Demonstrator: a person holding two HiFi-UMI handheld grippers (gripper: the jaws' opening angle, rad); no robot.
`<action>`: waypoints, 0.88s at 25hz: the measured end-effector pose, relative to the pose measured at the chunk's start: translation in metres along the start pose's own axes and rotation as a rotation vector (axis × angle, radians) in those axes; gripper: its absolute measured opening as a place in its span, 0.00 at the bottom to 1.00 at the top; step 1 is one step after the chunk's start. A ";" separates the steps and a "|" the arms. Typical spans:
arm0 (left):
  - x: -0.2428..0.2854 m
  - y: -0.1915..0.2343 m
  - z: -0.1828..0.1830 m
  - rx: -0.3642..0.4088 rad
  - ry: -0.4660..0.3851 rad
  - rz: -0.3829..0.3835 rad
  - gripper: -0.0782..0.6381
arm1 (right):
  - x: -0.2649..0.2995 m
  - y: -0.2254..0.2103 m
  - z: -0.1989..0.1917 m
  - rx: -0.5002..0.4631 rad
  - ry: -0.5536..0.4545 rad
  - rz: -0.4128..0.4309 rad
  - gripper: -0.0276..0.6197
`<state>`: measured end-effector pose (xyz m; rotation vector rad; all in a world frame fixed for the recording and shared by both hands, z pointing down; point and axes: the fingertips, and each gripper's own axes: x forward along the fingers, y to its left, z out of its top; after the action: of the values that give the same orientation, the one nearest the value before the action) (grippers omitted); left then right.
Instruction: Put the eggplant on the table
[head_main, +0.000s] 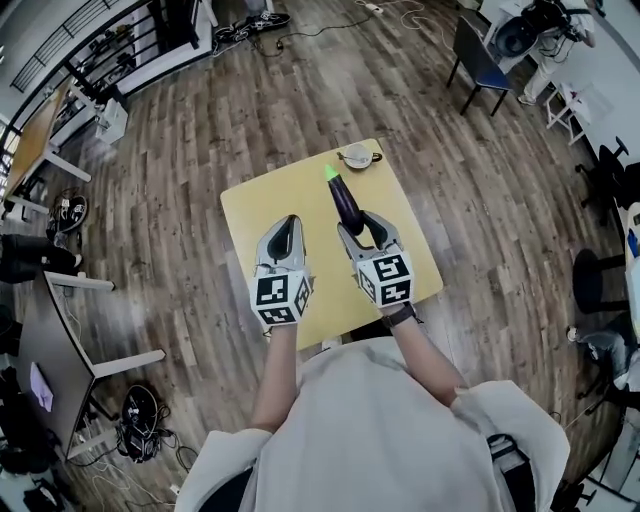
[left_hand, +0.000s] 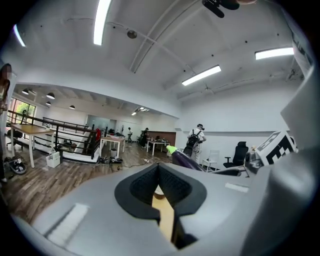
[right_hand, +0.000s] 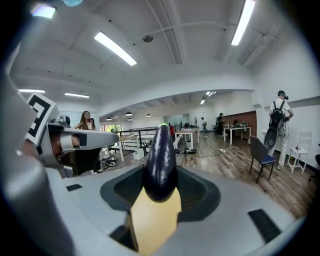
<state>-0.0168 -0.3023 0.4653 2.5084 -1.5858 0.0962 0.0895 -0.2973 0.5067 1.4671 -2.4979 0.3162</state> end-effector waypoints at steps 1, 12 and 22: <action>0.006 0.002 -0.002 0.001 0.007 0.010 0.12 | 0.007 -0.005 -0.004 -0.002 0.022 0.008 0.36; 0.059 0.015 -0.031 -0.048 0.075 0.063 0.12 | 0.073 -0.032 -0.061 0.014 0.204 0.095 0.36; 0.090 0.038 -0.064 -0.084 0.125 0.101 0.12 | 0.123 -0.041 -0.106 0.065 0.312 0.149 0.36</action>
<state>-0.0096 -0.3870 0.5455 2.3115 -1.6301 0.1907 0.0760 -0.3870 0.6474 1.1519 -2.3637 0.6072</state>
